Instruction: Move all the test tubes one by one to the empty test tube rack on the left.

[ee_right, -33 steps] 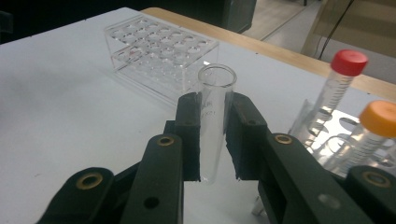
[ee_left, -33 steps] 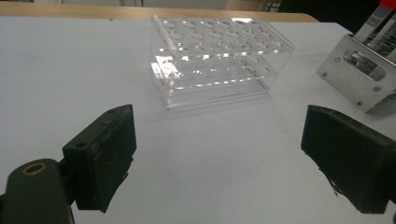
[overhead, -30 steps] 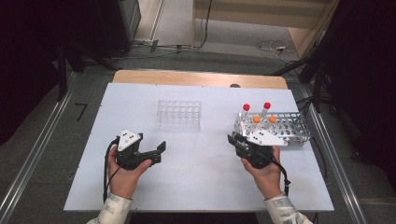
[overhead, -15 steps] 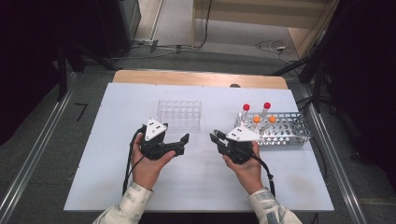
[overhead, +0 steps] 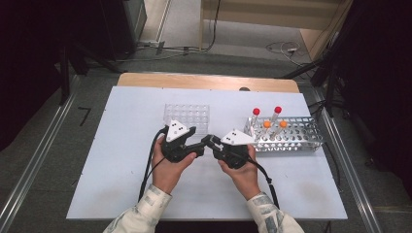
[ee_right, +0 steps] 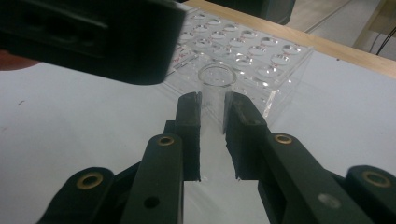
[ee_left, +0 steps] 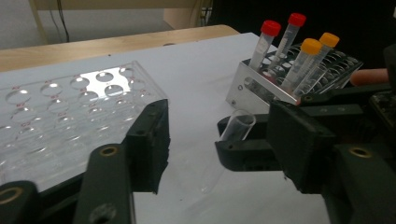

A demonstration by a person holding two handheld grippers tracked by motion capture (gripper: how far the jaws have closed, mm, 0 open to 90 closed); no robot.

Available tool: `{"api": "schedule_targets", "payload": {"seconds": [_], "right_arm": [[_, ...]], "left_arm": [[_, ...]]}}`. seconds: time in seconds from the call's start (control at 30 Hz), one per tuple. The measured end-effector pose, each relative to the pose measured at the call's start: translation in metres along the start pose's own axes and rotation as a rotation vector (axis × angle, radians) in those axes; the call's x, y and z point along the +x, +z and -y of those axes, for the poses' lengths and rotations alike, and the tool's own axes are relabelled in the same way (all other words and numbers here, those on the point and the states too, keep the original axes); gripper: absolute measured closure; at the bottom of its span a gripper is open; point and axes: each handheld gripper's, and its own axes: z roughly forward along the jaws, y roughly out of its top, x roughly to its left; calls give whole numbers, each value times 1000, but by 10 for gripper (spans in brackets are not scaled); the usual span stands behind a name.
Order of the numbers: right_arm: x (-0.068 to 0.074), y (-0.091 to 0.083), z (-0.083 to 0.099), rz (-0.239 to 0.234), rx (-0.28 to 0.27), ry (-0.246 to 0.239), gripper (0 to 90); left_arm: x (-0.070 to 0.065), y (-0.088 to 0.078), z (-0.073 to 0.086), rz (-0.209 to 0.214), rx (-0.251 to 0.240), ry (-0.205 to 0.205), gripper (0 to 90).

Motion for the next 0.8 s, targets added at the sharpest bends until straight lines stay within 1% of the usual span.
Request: {"api": "schedule_targets", "payload": {"seconds": [0.03,0.07,0.1,0.13,0.17,0.23,0.3,0.37,0.43,0.47,0.5,0.6,0.7,0.8], "right_arm": [[0,0,0,-3,-2,-4,730],[1,1,-1,-5,-4,-4,730],[1,0,-1,-5,-3,-4,730],[1,0,-2,-4,-3,-4,730],[1,0,-2,-4,-3,-4,730],[1,0,-3,-7,-4,-8,730],[2,0,-3,-7,-2,-6,730],[3,1,-3,-7,-5,-11,730],[3,0,-4,-6,-8,-13,730],[3,0,-5,-5,-12,-19,730],[4,0,-5,-3,-12,-22,730],[5,0,-6,-1,-13,-25,730],[4,0,-6,2,-8,-27,730],[5,0,-5,4,-5,-32,729]], "left_arm": [[0,0,0,0,0,0,536],[-1,2,-1,1,-5,11,586],[-1,2,-1,1,-5,11,613],[-2,4,-3,15,-3,7,619],[-2,4,-3,15,-3,7,619],[-5,8,-4,29,0,11,618],[-7,9,-4,28,4,17,618],[-8,12,-4,22,22,29,619],[-8,13,-3,21,27,31,643],[-8,15,-3,28,38,33,667],[-8,15,-3,28,38,33,693],[-7,17,-3,21,46,32,742],[-7,18,-3,8,49,36,756],[-7,18,-3,6,49,36,771]]}}
